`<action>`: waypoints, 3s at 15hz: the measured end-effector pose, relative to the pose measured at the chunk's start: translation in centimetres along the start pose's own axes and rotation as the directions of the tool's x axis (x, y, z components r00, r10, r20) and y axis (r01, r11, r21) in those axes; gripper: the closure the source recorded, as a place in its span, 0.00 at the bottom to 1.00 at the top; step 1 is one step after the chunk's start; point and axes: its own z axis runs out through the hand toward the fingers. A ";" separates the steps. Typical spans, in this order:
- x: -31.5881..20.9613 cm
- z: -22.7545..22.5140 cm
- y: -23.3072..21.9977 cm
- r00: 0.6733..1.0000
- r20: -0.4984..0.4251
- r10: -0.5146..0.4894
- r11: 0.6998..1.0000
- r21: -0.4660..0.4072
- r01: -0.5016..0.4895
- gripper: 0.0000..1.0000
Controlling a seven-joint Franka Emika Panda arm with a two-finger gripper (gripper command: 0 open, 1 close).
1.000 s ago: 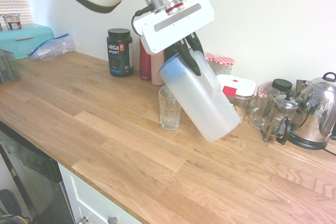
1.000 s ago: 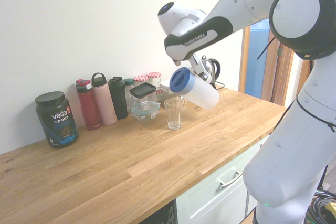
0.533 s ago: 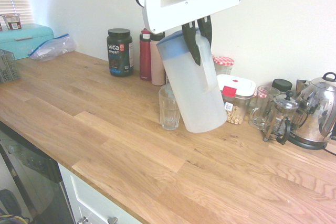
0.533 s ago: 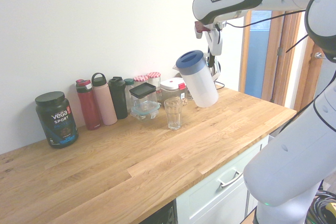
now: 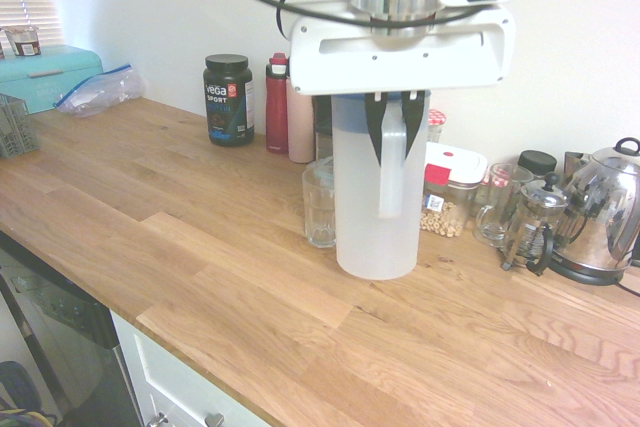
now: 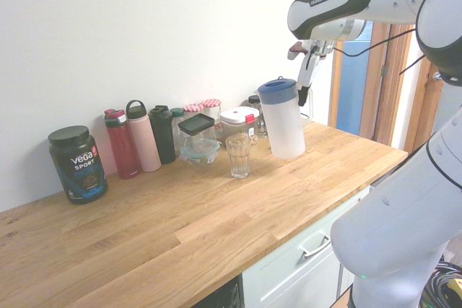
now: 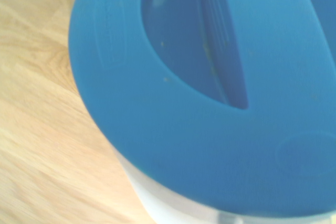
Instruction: Pour me some water
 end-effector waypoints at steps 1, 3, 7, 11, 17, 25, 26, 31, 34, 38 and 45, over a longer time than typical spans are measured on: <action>-1.2 -0.1 -0.2 0.998 -0.003 0.057 0.998 0.010 -0.056 1.00; -4.1 -1.1 -1.2 0.987 -0.025 0.158 0.987 0.035 -0.157 1.00; -10.2 -2.4 -5.3 0.945 -0.107 0.308 0.949 0.105 -0.297 1.00; -15.2 -2.9 -11.4 0.921 -0.236 0.309 0.948 0.150 -0.280 1.00; -24.6 -5.5 -22.4 0.926 -0.298 0.231 0.967 0.177 -0.184 1.00; -23.4 3.1 -33.6 0.911 -0.306 0.278 0.956 0.181 -0.231 1.00; -23.3 3.8 -35.1 0.913 -0.300 0.277 0.956 0.182 -0.231 1.00; -22.2 6.2 -40.3 0.905 -0.284 0.317 0.946 0.166 -0.279 1.00; -20.4 7.0 -41.8 0.890 -0.261 0.373 0.927 0.149 -0.345 1.00; -18.9 8.0 -41.9 0.875 -0.219 0.431 0.902 0.127 -0.412 1.00; -19.7 9.9 -42.6 0.875 -0.206 0.438 0.899 0.092 -0.428 0.00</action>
